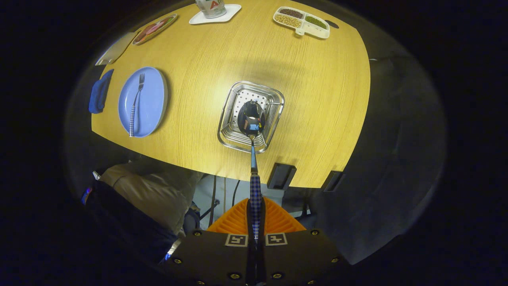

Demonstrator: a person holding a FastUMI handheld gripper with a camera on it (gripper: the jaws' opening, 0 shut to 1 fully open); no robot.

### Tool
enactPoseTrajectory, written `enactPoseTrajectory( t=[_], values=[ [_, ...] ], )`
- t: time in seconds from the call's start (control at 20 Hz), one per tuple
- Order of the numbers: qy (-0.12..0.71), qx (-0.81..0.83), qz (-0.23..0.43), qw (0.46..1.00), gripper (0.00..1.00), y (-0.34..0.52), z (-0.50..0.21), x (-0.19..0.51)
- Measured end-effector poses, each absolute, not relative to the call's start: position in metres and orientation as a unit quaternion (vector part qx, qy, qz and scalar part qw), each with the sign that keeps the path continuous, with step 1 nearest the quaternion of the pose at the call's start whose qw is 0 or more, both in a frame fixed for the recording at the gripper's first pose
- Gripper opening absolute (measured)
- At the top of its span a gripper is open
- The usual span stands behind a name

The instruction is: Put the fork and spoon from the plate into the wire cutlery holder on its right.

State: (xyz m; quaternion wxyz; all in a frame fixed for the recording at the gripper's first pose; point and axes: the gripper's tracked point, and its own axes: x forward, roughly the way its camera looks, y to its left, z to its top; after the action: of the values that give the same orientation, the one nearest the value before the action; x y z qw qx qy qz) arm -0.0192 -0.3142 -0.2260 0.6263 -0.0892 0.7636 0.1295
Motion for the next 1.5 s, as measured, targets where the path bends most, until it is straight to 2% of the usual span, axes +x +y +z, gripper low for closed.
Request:
enactPoseTrajectory(
  t=[0.3, 0.7, 0.85, 0.9, 1.15, 1.3, 1.4, 1.5],
  values=[
    [0.797, -0.103, 0.133, 0.580, 0.02, -0.305, -0.241, -0.001],
    [0.816, -0.112, 0.116, 0.555, 0.04, -0.302, -0.257, 0.019],
    [0.810, -0.112, 0.105, 0.566, 0.04, -0.305, -0.258, 0.028],
    [0.810, -0.103, 0.102, 0.569, 0.09, -0.304, -0.257, 0.028],
    [0.792, -0.089, 0.100, 0.596, 0.11, -0.302, -0.244, 0.029],
    [0.782, -0.072, 0.101, 0.611, 0.17, -0.303, -0.231, 0.026],
    [0.772, -0.068, 0.094, 0.624, 0.25, -0.307, -0.225, 0.023],
    [0.759, -0.065, 0.089, 0.642, 0.25, -0.305, -0.216, 0.020]
  ],
)
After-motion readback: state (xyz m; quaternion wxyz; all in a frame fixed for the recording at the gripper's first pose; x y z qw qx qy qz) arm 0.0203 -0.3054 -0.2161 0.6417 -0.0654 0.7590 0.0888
